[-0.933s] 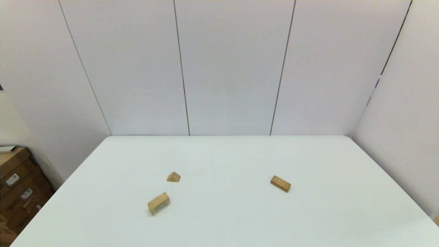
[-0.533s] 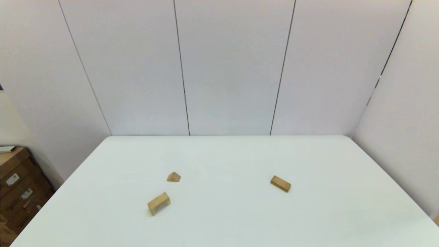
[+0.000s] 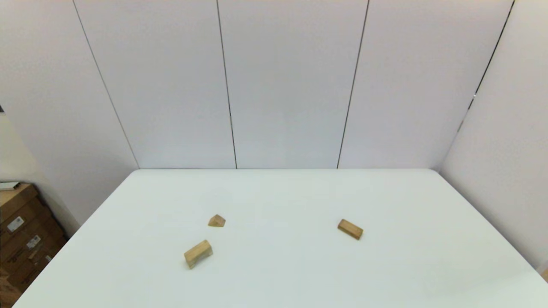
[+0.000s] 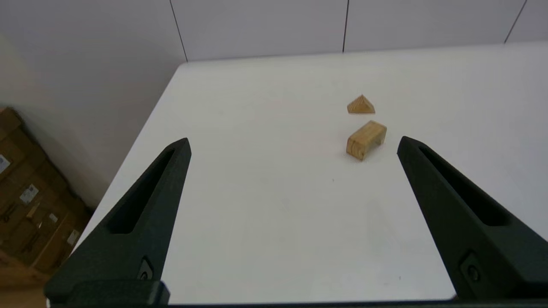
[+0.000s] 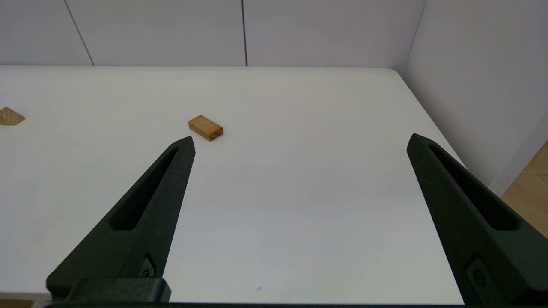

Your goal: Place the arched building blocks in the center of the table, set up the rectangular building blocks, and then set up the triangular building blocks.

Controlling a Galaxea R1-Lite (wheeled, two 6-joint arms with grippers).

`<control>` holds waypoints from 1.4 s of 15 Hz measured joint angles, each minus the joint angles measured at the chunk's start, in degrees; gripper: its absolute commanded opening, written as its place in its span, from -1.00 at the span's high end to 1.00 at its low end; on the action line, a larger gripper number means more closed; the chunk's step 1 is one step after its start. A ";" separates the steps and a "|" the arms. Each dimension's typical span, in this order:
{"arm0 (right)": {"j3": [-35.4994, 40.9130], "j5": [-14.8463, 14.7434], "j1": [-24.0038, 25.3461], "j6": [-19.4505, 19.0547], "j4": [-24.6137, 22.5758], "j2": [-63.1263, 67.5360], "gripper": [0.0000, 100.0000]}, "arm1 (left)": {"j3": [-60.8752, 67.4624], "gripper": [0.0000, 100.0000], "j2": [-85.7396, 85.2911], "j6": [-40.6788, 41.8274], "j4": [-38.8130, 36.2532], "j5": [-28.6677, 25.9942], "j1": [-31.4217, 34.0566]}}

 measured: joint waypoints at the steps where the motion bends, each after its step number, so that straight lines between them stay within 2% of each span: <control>1: 0.00 0.00 0.00 0.00 0.00 0.00 -1.00 | -2.15 -1.00 0.00 0.05 3.43 -0.17 0.00; 4: 0.00 0.00 0.00 -0.02 0.02 0.00 -1.00 | -9.67 -1.00 0.77 0.11 14.40 -2.97 0.00; 6: 0.00 0.02 0.00 -0.02 0.02 0.00 -1.00 | -14.13 -1.00 3.85 0.18 18.77 -4.35 0.00; 10: 0.00 0.00 0.00 0.00 0.00 0.00 -1.00 | -22.71 -1.00 20.31 0.27 21.43 -4.83 -0.07; 16: 0.00 0.00 0.00 -0.02 0.00 0.00 -1.00 | -35.06 -1.00 52.25 0.24 22.75 -5.10 -0.21; 21: 0.00 0.00 0.00 -0.02 0.00 0.00 -1.00 | -45.47 -1.00 72.44 0.13 22.91 -4.91 -0.29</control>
